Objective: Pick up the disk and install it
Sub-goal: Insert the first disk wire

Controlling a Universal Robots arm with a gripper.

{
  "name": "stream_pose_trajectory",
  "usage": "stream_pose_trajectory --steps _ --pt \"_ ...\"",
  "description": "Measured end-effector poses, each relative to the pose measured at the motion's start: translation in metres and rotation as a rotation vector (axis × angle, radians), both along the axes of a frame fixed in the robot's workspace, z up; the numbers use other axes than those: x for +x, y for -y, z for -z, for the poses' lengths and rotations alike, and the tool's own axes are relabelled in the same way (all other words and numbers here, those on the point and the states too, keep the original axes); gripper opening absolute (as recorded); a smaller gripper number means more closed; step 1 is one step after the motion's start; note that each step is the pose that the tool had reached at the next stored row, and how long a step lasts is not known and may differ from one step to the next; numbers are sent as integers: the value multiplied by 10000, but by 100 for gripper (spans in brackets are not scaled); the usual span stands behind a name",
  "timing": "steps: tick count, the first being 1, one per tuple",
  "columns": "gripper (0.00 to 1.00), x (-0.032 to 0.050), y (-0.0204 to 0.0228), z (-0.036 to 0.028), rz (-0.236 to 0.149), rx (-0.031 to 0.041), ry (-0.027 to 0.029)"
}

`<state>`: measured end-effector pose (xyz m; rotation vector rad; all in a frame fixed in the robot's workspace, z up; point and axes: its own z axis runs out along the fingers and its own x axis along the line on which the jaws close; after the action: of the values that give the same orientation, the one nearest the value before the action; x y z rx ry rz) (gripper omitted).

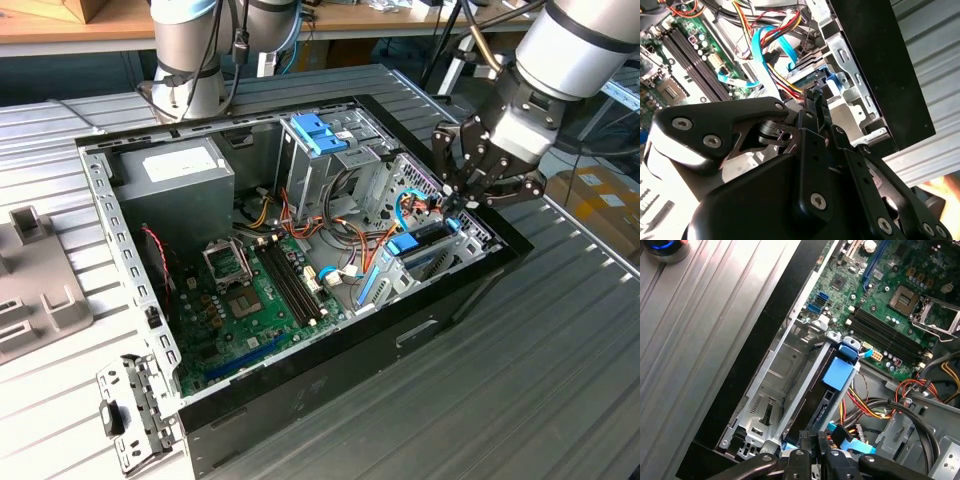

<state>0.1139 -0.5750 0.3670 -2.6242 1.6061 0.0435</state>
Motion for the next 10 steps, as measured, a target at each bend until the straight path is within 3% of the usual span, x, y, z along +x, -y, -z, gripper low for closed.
stream_pose_trajectory --steps 10 --pt "17 0 0 2 1004 1 0"
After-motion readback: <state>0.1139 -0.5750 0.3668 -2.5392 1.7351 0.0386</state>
